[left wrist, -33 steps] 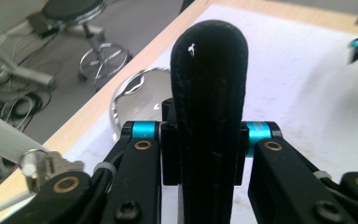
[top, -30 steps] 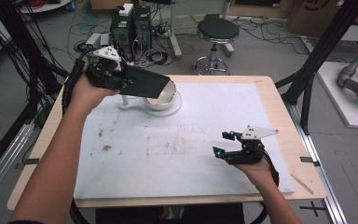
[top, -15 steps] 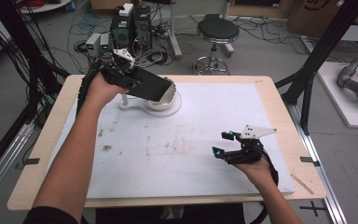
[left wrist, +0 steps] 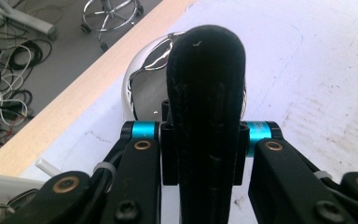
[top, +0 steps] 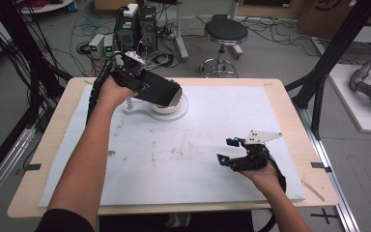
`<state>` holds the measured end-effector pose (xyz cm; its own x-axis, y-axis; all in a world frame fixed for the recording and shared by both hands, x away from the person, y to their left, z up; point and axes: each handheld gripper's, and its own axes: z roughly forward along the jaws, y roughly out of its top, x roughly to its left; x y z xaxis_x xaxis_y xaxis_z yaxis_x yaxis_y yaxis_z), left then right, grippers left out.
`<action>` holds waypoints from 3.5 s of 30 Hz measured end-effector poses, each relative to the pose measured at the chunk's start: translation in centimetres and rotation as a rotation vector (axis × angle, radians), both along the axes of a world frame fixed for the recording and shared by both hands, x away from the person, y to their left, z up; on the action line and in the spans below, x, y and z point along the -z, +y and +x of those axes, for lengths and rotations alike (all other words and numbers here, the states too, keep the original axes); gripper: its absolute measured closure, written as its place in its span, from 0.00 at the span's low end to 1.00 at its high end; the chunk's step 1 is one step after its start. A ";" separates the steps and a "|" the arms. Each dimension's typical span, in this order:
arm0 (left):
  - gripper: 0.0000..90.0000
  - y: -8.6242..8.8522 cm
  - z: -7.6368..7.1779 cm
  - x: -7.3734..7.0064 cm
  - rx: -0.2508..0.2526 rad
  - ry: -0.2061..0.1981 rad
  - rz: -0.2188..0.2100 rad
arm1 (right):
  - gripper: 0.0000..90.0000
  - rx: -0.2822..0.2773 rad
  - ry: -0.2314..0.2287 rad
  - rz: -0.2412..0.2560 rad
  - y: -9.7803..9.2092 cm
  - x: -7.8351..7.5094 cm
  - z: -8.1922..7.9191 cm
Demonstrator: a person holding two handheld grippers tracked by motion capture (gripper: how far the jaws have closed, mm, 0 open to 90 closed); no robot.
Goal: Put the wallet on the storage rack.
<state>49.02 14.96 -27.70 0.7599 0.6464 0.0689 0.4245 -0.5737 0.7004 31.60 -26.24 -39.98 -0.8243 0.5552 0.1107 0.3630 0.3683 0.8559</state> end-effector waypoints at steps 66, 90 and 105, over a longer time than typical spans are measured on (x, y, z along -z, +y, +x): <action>0.39 -0.6 -2.5 -5.1 -0.146 -0.328 0.013 | 0.23 -0.006 0.000 0.020 0.4 -0.1 -0.2; 0.31 4.8 -11.8 2.1 0.017 -0.246 -0.282 | 0.23 0.064 -0.011 0.059 -1.5 -0.3 0.6; 0.27 4.7 -16.6 7.2 0.082 -0.193 -0.369 | 0.21 0.097 -0.037 0.074 -2.8 -0.3 0.9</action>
<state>32.44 19.67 -34.94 0.8055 0.5925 -0.0098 0.2289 -0.2958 0.9274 32.46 -29.01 -39.70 -0.7717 0.6236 0.1250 0.3617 0.2688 0.8927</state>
